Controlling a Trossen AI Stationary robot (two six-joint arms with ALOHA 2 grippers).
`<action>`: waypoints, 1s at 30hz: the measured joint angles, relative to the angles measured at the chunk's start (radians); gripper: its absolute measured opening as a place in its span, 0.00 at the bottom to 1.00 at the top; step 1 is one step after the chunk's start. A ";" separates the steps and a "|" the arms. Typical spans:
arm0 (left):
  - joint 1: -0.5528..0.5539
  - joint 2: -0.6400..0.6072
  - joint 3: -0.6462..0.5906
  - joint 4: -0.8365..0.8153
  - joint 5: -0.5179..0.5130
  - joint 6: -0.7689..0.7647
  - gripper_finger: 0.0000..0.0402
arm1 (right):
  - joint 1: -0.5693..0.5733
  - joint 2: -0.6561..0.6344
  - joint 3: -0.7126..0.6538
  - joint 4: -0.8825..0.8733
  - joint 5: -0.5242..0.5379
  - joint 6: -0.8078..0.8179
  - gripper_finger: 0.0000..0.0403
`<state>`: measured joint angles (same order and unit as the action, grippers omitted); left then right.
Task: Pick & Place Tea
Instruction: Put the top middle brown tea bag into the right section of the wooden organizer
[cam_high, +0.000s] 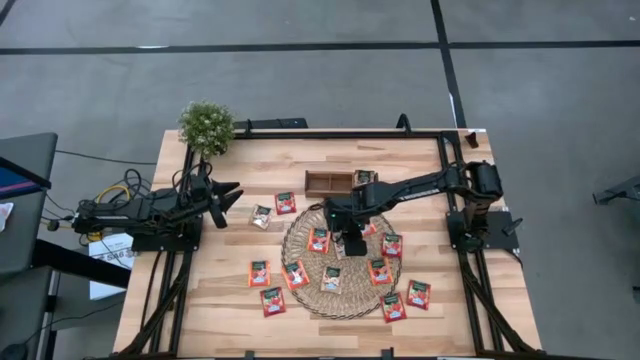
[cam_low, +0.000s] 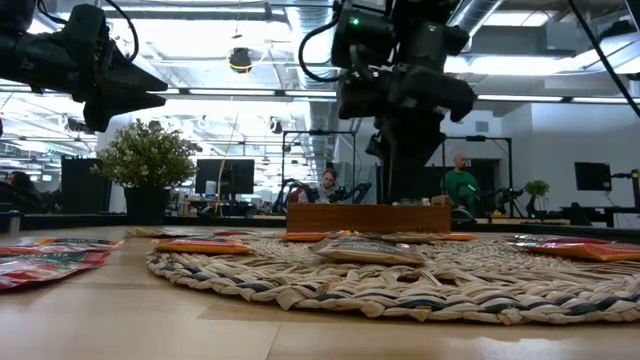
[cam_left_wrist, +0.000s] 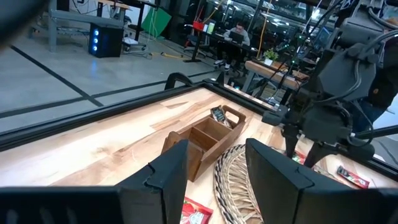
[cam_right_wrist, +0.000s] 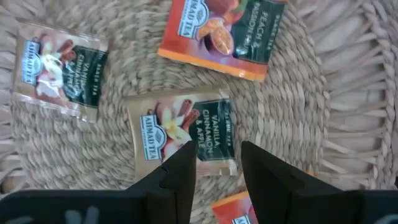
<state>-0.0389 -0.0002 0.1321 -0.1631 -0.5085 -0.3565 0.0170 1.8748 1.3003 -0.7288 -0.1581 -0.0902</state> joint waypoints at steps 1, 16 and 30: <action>0.000 0.000 0.000 0.000 0.000 0.000 0.38 | 0.000 0.000 0.000 0.001 0.000 0.000 0.29; 0.000 0.000 0.000 0.000 0.000 -0.022 0.38 | -0.006 0.077 -0.003 0.018 0.006 0.009 0.29; 0.000 0.000 0.000 0.000 0.001 -0.040 0.38 | -0.008 0.079 -0.002 0.023 0.012 0.011 0.29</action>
<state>-0.0391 -0.0002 0.1322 -0.1631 -0.5079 -0.3969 0.0090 1.9535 1.2984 -0.7062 -0.1459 -0.0788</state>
